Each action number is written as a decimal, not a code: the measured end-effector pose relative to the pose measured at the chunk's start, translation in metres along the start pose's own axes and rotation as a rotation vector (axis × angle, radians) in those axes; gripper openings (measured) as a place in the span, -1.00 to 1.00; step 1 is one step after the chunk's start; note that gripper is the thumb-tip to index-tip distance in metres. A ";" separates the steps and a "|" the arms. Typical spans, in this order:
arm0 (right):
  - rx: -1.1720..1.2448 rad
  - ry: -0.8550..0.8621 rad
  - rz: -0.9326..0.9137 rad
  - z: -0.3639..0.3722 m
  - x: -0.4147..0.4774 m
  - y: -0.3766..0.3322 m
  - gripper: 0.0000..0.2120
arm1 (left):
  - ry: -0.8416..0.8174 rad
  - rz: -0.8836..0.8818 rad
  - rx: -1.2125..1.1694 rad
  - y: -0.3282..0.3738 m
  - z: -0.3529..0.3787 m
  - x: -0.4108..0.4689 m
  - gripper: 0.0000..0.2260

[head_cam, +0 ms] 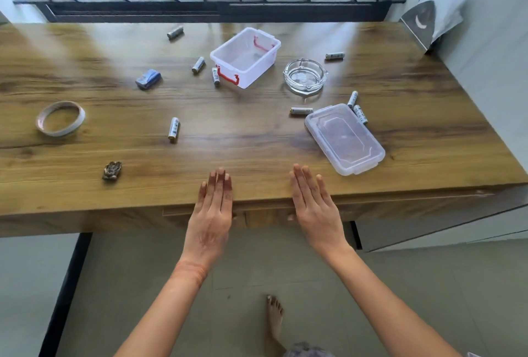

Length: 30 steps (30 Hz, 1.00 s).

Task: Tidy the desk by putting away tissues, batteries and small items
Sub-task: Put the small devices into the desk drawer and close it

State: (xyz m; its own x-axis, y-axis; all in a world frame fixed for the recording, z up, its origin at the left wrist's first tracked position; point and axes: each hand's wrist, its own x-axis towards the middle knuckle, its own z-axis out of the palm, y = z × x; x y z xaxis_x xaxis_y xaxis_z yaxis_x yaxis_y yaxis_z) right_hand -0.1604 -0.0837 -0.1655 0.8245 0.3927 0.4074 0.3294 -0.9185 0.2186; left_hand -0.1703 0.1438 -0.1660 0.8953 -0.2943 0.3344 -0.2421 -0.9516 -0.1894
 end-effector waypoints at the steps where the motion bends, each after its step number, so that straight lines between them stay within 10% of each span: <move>1: 0.003 0.028 -0.001 0.002 0.001 0.000 -0.33 | 0.021 0.009 -0.004 -0.001 0.000 0.001 -0.07; 8: 0.057 0.288 0.078 0.010 0.010 -0.008 -0.68 | 0.212 -0.025 -0.012 0.006 0.008 0.007 -0.46; 19: 0.091 0.282 0.150 0.011 0.007 -0.013 -0.64 | 0.098 -0.061 -0.011 0.005 -0.004 0.009 -0.35; 26: 0.108 0.085 0.182 -0.003 0.008 -0.016 -0.48 | -0.070 -0.052 -0.078 0.002 -0.025 0.012 -0.28; 30: 0.181 -0.149 0.212 -0.016 0.009 -0.016 -0.02 | -0.124 -0.049 -0.136 -0.002 -0.038 0.013 -0.26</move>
State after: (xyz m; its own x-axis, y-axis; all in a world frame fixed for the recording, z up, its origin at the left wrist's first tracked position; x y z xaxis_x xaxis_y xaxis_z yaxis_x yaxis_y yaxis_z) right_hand -0.1658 -0.0649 -0.1507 0.9374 0.1931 0.2899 0.2087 -0.9777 -0.0236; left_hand -0.1725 0.1386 -0.1265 0.9446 -0.2417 0.2222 -0.2374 -0.9703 -0.0465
